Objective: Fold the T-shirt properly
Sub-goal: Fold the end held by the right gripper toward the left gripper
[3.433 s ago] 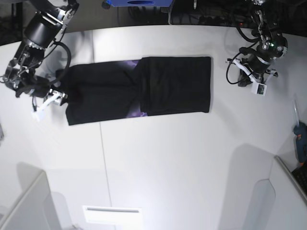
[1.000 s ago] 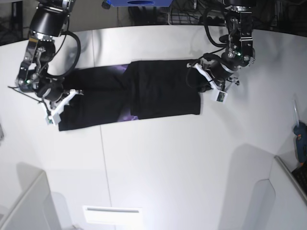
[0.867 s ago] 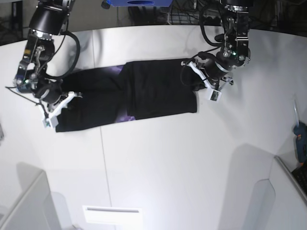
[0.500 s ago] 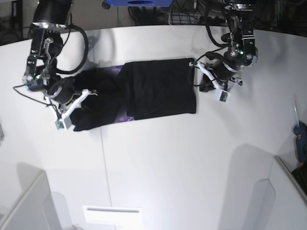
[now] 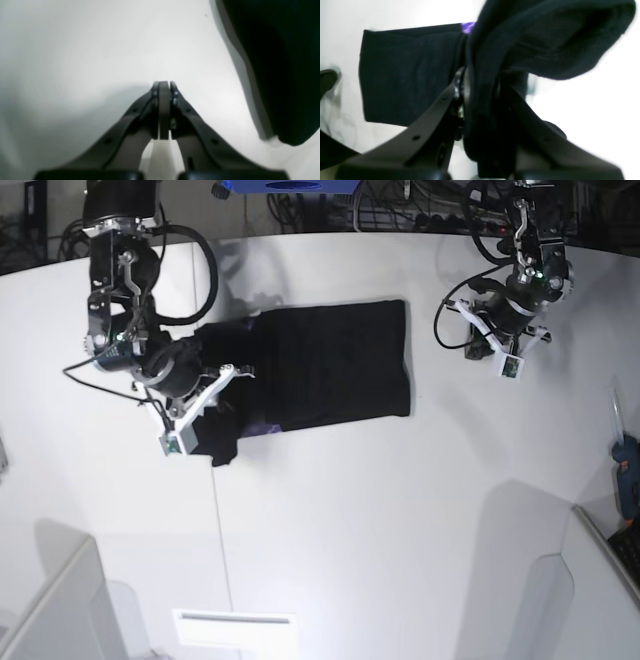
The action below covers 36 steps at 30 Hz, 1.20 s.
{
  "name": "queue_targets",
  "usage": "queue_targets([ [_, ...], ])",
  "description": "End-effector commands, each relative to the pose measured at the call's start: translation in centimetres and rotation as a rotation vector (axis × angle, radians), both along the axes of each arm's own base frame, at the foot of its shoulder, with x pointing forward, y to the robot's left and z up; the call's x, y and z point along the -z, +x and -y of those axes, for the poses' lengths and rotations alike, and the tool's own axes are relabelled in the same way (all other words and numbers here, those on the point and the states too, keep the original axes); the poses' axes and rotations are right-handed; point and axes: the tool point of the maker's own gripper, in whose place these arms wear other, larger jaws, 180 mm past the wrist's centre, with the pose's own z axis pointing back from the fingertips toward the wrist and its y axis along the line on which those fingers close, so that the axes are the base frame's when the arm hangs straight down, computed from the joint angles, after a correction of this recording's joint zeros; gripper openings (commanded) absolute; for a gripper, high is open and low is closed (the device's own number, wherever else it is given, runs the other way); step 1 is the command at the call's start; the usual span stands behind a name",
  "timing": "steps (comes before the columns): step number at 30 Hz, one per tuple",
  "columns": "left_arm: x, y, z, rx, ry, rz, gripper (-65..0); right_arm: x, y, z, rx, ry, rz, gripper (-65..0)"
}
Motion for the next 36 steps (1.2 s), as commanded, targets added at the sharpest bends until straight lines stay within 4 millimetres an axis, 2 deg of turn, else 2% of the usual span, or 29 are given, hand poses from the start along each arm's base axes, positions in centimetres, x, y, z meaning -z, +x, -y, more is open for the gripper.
queue_targets([
  [1,-0.9,0.7,-0.1,0.001,-0.004,0.040,-65.0,-1.5,0.8,-0.8,0.001,0.033,0.054,-65.0],
  [6,-0.9,0.6,-0.1,0.001,-0.004,0.038,-65.0,-2.8,0.5,-2.6,-0.011,0.080,0.082,-65.0],
  [9,-0.9,0.5,-0.4,-0.003,0.003,0.035,-65.0,-2.5,0.1,-3.0,-0.011,0.092,0.069,-65.0],
  [14,-0.9,0.4,-0.6,-0.005,0.005,0.034,-65.0,-2.1,-1.2,-5.1,-0.063,0.114,0.053,-65.0],
  [23,-0.9,0.7,0.2,0.004,-0.008,0.039,-65.0,-3.1,-2.0,-9.7,-0.150,0.181,0.077,-65.0],
  [25,-0.3,0.5,1.4,0.034,-0.020,0.023,-65.0,-3.2,-2.2,-10.3,-0.164,0.190,0.076,-65.0],
  [28,1.0,0.6,3.1,0.070,-0.047,-0.011,-65.0,-3.3,-2.1,-10.6,-0.166,0.194,0.080,-65.0],
  [32,3.1,0.1,4.1,0.070,-0.080,-0.066,-65.0,-3.8,-1.5,-10.5,-0.156,0.199,0.106,-65.0],
  [34,3.0,0.2,4.6,0.065,-0.092,-0.062,-65.0,-4.0,-1.0,-10.0,-0.145,0.193,0.125,-65.0],
  [36,3.1,0.2,4.8,0.066,-0.096,-0.063,-65.0,-3.9,-0.5,-8.6,-0.117,0.172,0.128,-65.0],
])
